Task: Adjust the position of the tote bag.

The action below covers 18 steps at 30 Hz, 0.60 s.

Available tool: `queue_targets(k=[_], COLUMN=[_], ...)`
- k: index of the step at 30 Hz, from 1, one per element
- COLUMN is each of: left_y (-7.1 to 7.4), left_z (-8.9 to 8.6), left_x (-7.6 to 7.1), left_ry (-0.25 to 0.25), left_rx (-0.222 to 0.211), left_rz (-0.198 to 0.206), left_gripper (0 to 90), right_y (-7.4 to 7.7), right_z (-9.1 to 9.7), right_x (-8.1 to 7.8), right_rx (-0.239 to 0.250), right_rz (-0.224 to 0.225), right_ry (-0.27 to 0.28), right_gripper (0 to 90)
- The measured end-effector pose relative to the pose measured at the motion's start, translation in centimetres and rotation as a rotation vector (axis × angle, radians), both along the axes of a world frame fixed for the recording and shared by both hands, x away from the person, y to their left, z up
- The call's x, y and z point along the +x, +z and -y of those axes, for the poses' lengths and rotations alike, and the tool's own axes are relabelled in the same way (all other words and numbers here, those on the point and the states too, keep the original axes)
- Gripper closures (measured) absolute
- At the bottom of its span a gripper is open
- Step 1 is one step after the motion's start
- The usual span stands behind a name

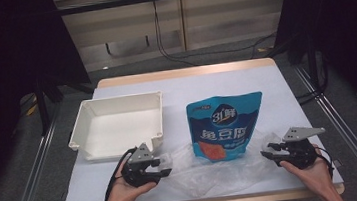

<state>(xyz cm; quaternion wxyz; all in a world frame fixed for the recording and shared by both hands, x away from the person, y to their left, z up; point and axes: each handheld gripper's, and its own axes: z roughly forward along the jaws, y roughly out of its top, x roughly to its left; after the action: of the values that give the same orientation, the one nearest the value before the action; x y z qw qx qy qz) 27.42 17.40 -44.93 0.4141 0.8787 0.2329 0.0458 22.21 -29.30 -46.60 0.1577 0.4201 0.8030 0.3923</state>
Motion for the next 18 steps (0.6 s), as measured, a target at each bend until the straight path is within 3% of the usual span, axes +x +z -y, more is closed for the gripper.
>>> queue_targets(k=[8,12,14,18], left_y=[1.5,1.8,2.1,3.6], left_z=[-1.9,-3.3,-3.9,-4.6], left_x=[-1.0,-1.2,-1.1,-0.8], left_ry=[0.037,0.065,0.089,0.119], left_rx=[-0.049,-0.071,-0.104,-0.151], left_rz=[0.054,0.066,0.066,0.111], left_gripper=[41.7,38.7,36.6,35.1], right_y=[1.2,1.1,1.0,1.6], right_z=[0.9,1.8,2.5,3.4], right_x=[-1.6,-2.4,-3.1,-3.9], right_rx=[0.043,0.051,0.067,0.082], right_rz=[0.036,0.030,0.033,0.069], right_ry=[-0.031,-0.051,-0.073,-0.104], right_gripper=[44.7,39.3,37.4,36.0])
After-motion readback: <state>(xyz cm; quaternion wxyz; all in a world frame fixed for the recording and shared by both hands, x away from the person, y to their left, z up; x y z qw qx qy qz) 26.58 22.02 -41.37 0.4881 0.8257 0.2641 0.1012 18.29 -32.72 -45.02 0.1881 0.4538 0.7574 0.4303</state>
